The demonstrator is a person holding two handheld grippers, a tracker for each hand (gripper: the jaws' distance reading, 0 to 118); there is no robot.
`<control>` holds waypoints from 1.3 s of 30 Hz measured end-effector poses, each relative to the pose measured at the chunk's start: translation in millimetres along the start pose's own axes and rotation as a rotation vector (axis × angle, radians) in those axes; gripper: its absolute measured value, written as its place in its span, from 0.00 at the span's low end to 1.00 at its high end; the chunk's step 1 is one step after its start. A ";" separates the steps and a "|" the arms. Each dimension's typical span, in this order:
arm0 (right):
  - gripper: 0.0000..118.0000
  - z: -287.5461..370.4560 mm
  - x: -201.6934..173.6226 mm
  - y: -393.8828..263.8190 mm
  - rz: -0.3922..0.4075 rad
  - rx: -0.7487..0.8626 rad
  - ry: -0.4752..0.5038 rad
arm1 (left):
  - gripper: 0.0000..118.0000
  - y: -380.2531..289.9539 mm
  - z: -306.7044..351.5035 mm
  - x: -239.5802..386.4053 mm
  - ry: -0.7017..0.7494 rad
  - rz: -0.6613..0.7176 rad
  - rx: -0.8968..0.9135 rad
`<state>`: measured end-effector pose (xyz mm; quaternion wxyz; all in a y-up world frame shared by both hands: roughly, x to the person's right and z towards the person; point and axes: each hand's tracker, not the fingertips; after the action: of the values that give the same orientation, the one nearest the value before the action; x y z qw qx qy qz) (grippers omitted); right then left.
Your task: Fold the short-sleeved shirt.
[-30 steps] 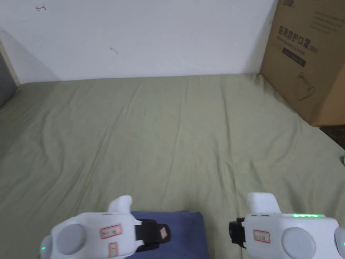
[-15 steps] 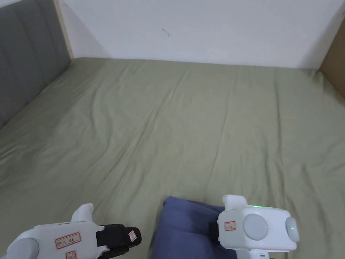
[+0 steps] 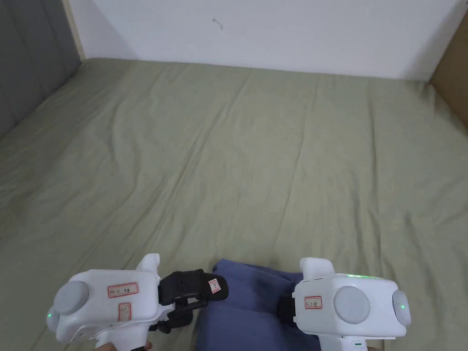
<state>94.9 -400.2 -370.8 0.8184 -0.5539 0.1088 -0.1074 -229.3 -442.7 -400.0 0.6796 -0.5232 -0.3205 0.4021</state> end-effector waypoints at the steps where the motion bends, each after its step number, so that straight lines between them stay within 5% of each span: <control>1: 0.00 -0.5 1.1 0.1 -0.002 0.000 0.003 | 1.00 1.0 -7.3 -4.0 0.000 0.030 -0.027; 6: 0.00 0.5 6.1 0.5 -0.038 -0.002 0.028 | 0.97 0.5 -38.5 -7.3 -0.077 -0.029 -0.088; 7: 0.00 0.4 7.0 1.0 -0.043 -0.004 0.032 | 0.86 0.5 -40.4 -5.8 -0.076 -0.032 -0.087; 9: 0.00 0.1 7.6 1.4 -0.052 -0.006 0.033 | 0.22 4.0 -48.0 -4.1 0.014 -0.066 -0.098; 11: 0.00 -0.3 7.9 1.2 -0.050 -0.003 0.043 | 0.22 8.5 -53.8 -17.1 0.185 -0.102 -0.130; 12: 0.00 -0.7 7.1 0.7 -0.049 -0.004 0.034 | 0.22 8.7 -52.9 -17.4 -0.023 0.013 -0.115; 13: 0.00 0.1 6.4 0.2 -0.047 0.000 0.038 | 0.22 8.2 -51.3 -15.5 -0.057 0.041 -0.112; 27: 0.00 50.8 -0.3 -0.6 -0.011 0.115 0.000 | 0.23 23.0 7.0 34.6 0.277 -0.245 -0.099; 35: 0.00 65.3 7.0 -2.8 -0.028 0.151 -0.047 | 0.23 87.1 127.0 27.1 0.664 -0.346 -0.061; 36: 0.00 64.1 8.4 -3.5 -0.038 0.147 -0.053 | 0.23 98.7 145.0 19.5 0.878 -0.356 -0.067; 39: 0.00 57.5 14.2 -3.9 -0.091 0.123 -0.036 | 0.23 125.9 178.8 -5.1 1.204 -0.409 -0.095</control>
<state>125.3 -355.1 -347.2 0.8470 -0.5087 0.0620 -0.1412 -411.4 -349.8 -477.8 0.7797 -0.6155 0.0066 -0.1146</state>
